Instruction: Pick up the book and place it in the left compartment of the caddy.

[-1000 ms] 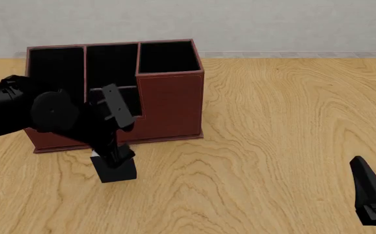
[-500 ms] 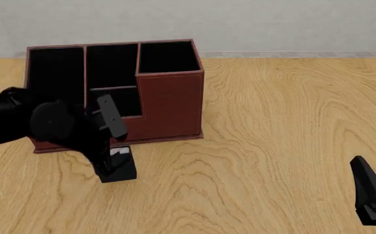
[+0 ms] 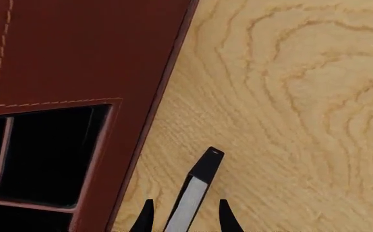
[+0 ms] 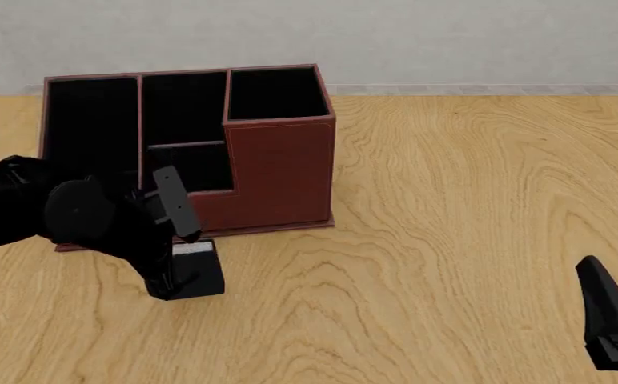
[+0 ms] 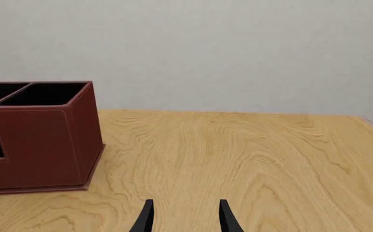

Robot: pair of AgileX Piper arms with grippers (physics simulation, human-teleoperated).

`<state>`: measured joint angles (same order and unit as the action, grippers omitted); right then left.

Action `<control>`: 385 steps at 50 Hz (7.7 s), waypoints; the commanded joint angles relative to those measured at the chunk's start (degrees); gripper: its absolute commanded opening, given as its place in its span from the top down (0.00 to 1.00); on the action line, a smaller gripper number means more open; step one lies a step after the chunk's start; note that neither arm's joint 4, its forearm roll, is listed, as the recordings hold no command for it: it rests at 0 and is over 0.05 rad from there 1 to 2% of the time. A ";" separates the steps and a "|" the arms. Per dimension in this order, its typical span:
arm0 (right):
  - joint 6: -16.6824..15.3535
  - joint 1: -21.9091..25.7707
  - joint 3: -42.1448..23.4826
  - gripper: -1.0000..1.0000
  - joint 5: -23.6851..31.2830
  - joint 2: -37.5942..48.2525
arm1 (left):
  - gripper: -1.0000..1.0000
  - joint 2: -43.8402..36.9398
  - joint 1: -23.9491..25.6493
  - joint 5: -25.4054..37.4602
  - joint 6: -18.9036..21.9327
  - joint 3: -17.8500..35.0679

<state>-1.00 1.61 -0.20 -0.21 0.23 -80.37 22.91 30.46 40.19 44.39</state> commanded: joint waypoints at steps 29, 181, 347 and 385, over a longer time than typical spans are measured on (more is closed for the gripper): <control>-0.03 -0.16 -0.03 0.00 -0.02 -0.13 | 0.00 -1.53 -1.82 -3.54 2.10 -2.70; -0.47 -0.18 0.00 0.00 0.36 0.25 | 1.00 19.00 -28.41 15.37 -21.16 37.49; 0.94 -1.47 -0.18 0.00 -0.18 -0.15 | 1.00 -12.25 -27.23 16.73 -26.52 40.22; 0.23 -0.88 -0.08 0.00 -0.16 -0.16 | 1.00 -15.07 -27.52 13.16 -26.15 38.51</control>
<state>-0.64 0.60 -0.29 -0.38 0.07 -95.11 -4.48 44.45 13.26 82.75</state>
